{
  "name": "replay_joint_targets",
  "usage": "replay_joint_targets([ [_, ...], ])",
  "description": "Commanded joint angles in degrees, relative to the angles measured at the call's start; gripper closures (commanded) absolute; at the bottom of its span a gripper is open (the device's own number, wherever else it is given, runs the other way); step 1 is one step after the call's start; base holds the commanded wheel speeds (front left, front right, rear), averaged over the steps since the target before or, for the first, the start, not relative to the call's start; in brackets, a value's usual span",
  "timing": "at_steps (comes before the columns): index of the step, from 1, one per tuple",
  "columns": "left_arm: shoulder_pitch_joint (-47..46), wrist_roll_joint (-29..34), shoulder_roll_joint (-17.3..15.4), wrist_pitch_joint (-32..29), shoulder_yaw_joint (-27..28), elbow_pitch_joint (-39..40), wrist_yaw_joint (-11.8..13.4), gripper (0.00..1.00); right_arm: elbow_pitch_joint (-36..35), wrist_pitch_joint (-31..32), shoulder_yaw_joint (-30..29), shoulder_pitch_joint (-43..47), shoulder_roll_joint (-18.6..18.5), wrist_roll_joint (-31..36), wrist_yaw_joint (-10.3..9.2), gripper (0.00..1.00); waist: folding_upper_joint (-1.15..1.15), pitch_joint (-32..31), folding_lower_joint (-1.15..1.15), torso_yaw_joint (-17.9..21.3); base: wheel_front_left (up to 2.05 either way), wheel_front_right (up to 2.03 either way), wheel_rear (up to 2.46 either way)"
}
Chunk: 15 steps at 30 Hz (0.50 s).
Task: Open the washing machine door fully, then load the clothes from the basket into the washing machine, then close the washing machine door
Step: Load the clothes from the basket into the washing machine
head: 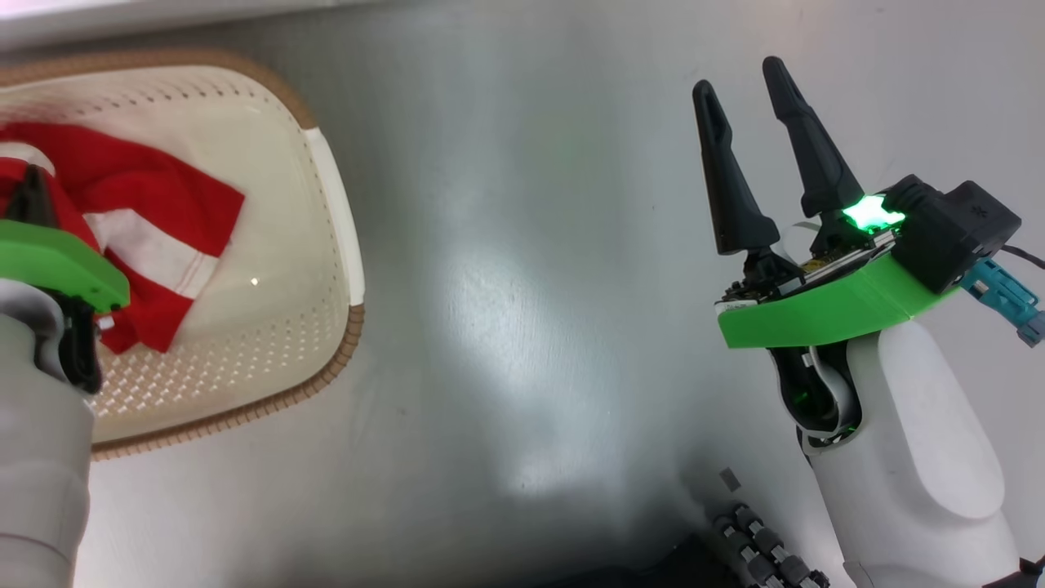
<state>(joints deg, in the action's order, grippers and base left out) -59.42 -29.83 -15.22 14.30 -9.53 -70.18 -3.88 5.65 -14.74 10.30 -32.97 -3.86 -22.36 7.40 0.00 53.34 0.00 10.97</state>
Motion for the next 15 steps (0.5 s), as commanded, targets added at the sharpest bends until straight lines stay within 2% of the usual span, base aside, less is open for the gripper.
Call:
replay_joint_targets([
  [1,3.25,0.58,-2.27,0.68,0.89,1.02,-0.55,1.0,-0.86,-0.26,1.11,1.96,0.64,-0.74,0.09,0.0,0.0,-1.3,0.0,-0.05,0.0,0.0,0.0],
  [15,11.4,3.94,-1.39,0.69,1.27,8.95,-1.88,1.0,0.61,-0.26,1.49,3.13,0.24,-1.42,0.09,0.0,0.0,-7.26,0.0,-0.79,0.0,0.0,0.0],
])
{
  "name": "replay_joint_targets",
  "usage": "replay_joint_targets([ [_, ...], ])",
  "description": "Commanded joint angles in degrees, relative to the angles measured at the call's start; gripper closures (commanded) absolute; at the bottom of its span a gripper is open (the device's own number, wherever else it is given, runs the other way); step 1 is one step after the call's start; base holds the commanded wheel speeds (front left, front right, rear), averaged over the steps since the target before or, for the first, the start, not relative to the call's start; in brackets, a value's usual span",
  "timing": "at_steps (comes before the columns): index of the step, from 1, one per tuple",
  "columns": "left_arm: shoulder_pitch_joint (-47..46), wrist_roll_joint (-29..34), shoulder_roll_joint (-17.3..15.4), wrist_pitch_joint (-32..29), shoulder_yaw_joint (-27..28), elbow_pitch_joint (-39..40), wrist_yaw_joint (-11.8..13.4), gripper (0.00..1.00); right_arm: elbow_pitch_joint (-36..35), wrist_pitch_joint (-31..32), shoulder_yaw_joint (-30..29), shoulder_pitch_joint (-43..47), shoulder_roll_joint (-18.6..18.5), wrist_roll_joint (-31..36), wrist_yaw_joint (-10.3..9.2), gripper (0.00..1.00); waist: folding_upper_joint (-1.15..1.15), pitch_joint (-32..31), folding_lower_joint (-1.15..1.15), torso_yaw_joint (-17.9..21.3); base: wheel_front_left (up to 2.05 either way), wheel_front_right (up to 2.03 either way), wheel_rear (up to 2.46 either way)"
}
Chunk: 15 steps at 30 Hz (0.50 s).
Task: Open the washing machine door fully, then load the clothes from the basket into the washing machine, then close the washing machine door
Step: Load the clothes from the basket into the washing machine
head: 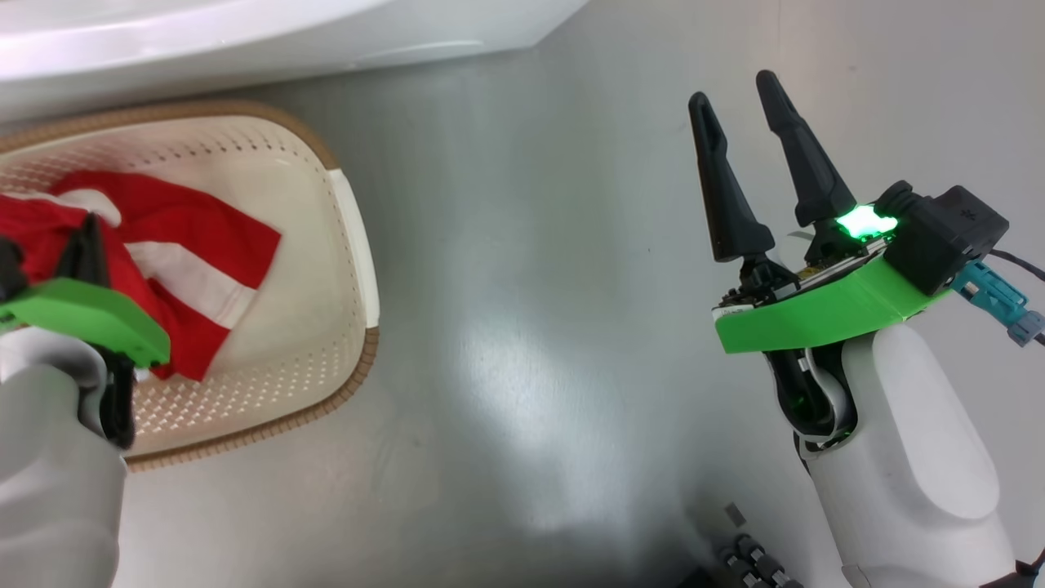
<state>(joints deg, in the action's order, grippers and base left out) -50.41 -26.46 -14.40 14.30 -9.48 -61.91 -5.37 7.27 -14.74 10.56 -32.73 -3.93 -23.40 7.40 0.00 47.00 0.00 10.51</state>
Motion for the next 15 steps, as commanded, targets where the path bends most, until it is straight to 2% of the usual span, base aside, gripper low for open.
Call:
replay_joint_targets([
  [1,2.93,0.74,-2.15,0.69,1.37,1.22,-0.51,1.0,-0.91,-0.26,1.28,2.98,0.24,-0.43,0.09,0.0,0.0,-1.35,0.0,-0.39,0.0,0.0,0.0],
  [15,12.79,4.15,-0.2,0.7,4.12,13.64,-1.7,1.0,0.32,-0.26,1.7,5.29,-1.32,-1.03,0.09,0.0,0.0,-8.46,0.0,-2.12,0.0,0.0,0.0],
])
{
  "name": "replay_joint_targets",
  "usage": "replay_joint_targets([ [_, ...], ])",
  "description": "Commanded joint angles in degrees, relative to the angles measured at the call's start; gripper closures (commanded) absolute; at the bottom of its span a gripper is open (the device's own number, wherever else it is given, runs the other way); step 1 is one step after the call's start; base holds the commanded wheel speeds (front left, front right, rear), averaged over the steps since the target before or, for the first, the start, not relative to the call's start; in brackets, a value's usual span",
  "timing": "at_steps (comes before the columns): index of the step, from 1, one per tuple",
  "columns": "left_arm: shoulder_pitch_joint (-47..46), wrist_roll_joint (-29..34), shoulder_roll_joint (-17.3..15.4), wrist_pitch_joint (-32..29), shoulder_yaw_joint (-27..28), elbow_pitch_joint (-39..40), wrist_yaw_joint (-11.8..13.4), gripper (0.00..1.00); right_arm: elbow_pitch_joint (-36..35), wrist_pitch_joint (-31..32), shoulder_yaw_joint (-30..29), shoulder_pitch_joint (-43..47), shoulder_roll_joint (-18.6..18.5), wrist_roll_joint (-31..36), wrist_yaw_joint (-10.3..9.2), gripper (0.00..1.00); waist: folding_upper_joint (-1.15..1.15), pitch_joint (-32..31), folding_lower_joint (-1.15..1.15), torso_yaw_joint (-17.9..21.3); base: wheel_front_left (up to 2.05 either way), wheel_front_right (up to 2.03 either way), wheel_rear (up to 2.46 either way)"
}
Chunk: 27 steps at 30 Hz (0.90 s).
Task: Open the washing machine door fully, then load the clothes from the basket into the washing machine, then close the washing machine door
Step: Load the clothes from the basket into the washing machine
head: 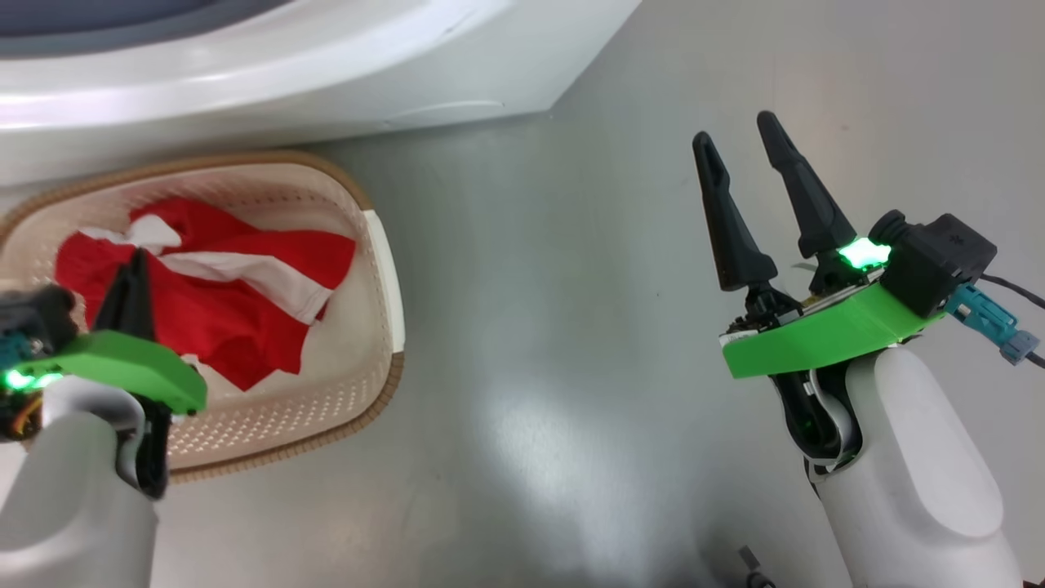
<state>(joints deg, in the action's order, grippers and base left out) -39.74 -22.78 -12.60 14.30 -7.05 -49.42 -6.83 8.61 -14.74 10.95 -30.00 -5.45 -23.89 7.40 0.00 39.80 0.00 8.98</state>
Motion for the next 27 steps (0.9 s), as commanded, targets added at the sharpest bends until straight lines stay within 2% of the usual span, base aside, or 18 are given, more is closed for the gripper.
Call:
replay_joint_targets([
  [1,2.78,0.58,-1.77,0.7,1.88,1.93,-0.28,1.0,-0.95,-0.26,1.32,2.72,0.1,-0.57,0.09,0.0,0.0,-1.66,0.0,-0.72,0.0,0.0,0.0],
  [12,9.14,1.53,0.57,0.7,3.67,10.51,-0.55,1.0,-0.32,-0.26,0.88,4.08,-0.97,-0.9,0.09,0.0,0.0,-5.83,0.0,-2.2,0.0,0.0,0.0],
  [27,18.35,3.26,3.47,0.7,5.64,21.37,-0.63,1.0,1.45,-0.26,1.66,6.97,-2.23,-1.84,0.09,0.0,0.0,-14.56,0.0,-3.6,0.0,0.0,0.0],
])
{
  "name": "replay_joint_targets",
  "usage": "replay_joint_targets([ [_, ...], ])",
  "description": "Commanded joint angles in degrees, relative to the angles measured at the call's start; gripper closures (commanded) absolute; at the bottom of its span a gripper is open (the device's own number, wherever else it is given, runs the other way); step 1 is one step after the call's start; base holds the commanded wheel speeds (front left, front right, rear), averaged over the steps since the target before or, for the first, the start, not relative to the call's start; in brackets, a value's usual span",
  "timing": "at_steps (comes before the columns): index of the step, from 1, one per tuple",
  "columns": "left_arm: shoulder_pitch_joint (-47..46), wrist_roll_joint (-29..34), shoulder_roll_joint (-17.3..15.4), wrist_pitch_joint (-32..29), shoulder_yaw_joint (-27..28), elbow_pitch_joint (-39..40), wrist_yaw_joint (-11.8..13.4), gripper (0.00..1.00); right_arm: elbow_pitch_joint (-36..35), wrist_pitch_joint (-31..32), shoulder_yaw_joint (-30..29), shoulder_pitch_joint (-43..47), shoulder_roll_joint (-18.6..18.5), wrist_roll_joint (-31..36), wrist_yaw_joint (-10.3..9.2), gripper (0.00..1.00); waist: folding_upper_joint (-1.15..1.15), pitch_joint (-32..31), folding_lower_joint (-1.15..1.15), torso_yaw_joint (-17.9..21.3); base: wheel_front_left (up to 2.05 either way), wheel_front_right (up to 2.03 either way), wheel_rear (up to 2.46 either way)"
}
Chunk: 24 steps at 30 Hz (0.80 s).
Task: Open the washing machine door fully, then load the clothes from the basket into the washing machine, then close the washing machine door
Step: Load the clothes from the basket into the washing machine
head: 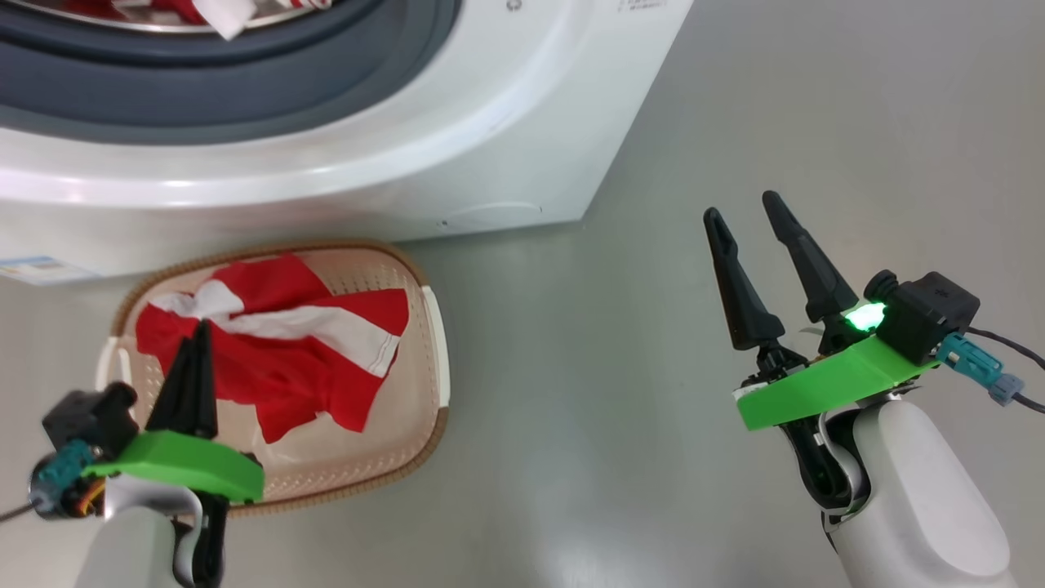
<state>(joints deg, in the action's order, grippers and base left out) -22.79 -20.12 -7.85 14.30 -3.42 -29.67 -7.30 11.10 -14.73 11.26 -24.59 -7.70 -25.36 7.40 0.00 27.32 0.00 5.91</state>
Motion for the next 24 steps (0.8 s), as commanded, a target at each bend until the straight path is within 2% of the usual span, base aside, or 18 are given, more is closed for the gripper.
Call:
replay_joint_targets([
  [1,1.95,0.73,-1.15,0.7,2.11,2.23,-0.16,1.0,-0.96,-0.27,1.43,1.73,-0.03,-0.42,0.09,0.0,0.0,-2.63,0.0,-0.59,0.0,0.0,0.0],
  [24,12.29,2.16,1.92,0.7,2.97,14.76,-0.03,1.0,1.53,-0.27,1.68,7.0,-1.72,-2.11,0.09,0.0,0.0,-15.0,0.0,-2.05,0.0,0.0,0.0],
])
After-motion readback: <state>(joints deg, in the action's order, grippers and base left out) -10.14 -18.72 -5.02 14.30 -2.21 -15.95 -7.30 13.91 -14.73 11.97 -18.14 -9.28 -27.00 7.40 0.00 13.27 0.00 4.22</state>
